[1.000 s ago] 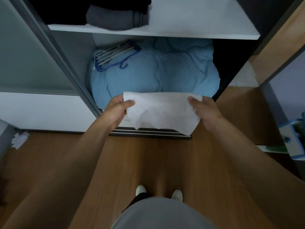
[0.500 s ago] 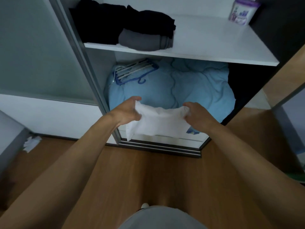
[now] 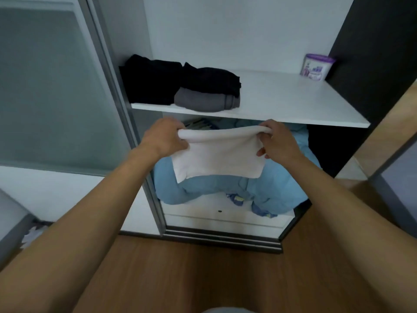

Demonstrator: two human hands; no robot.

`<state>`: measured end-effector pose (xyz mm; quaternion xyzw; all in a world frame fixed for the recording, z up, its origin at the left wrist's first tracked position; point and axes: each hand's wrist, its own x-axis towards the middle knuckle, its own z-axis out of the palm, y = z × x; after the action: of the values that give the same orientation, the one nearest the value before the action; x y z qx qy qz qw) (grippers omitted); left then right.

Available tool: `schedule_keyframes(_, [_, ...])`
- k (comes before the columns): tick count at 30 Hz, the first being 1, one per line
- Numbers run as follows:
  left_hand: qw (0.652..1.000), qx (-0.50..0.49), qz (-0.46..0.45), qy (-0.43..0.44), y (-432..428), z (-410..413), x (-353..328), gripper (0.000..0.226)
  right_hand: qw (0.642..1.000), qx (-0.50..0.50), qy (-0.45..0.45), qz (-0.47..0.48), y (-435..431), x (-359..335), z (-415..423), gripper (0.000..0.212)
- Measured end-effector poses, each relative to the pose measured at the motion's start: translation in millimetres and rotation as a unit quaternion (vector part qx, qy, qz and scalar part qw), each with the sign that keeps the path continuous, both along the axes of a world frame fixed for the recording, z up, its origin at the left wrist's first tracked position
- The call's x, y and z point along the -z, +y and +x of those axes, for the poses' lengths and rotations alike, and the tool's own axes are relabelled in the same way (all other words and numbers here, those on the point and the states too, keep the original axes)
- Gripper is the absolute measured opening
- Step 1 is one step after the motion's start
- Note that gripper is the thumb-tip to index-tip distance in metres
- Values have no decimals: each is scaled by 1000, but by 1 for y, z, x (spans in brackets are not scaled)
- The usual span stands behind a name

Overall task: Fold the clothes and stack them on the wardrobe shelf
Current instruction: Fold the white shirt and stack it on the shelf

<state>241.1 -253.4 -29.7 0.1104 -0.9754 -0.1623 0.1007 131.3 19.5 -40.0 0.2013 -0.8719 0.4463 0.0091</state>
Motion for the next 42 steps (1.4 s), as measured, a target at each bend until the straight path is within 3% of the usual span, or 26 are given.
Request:
schedule_keyframes(2, [997, 44, 33, 53, -13, 2, -11, 15, 990, -9, -68, -123, -4, -15, -1, 22])
schedule_keyframes(5, [981, 60, 125, 133, -26, 8, -22, 25, 969, -34, -92, -226, -7, -30, -4, 18])
schedule_keyframes(7, [970, 59, 189, 143, -34, 9, -27, 21, 967, -45, -85, -235, -10, -36, -8, 16])
schedule_keyframes(12, [976, 22, 160, 145, -41, 0, -34, 10, 982, -21, -24, -184, -28, -45, -17, 13])
schedule_keyframes(14, [964, 14, 228, 135, -41, -3, -37, 7, 983, -13, -5, -181, -34, -48, -21, 13])
schedule_keyframes(17, [909, 17, 397, 124, -41, -11, -45, 18, 980, -9, 13, -197, -41, -54, -31, 17])
schedule_keyframes(19, [876, 8, 462, 134, -41, -23, -50, 22, 975, -14, 4, -220, -46, -59, -41, 14])
schedule_keyframes(23, [827, 21, 528, 193, -46, -60, -60, 19, 941, -49, -77, -326, -56, -73, -76, 13])
schedule_keyframes(26, [774, 56, 589, 226, -56, -90, -74, 22, 871, -109, -151, -454, -60, -85, -108, 9])
schedule_keyframes(29, [737, 83, 629, 232, -64, -121, -94, 23, 809, -139, -187, -540, -74, -95, -141, 20])
schedule_keyframes(32, [691, 120, 662, 264, -76, -161, -119, 33, 798, -154, -161, -559, -97, -112, -176, 38])
schedule_keyframes(34, [671, 139, 667, 292, -86, -193, -137, 29, 798, -155, -135, -567, -113, -125, -201, 33])
schedule_keyframes(36, [697, 109, 633, 320, -100, -225, -148, 18, 809, -134, -114, -562, -128, -129, -229, 19])
schedule_keyframes(38, [760, -2, 552, 343, -121, -256, -140, 11, 856, -92, -122, -494, -142, -114, -260, 16])
schedule_keyframes(40, [833, -132, 457, 282, -144, -277, -114, 6, 948, -26, -131, -289, -151, -79, -285, 19])
schedule_keyframes(42, [885, -162, 405, 165, -162, -292, -80, 17, 989, 19, -113, -96, -155, -42, -301, 14])
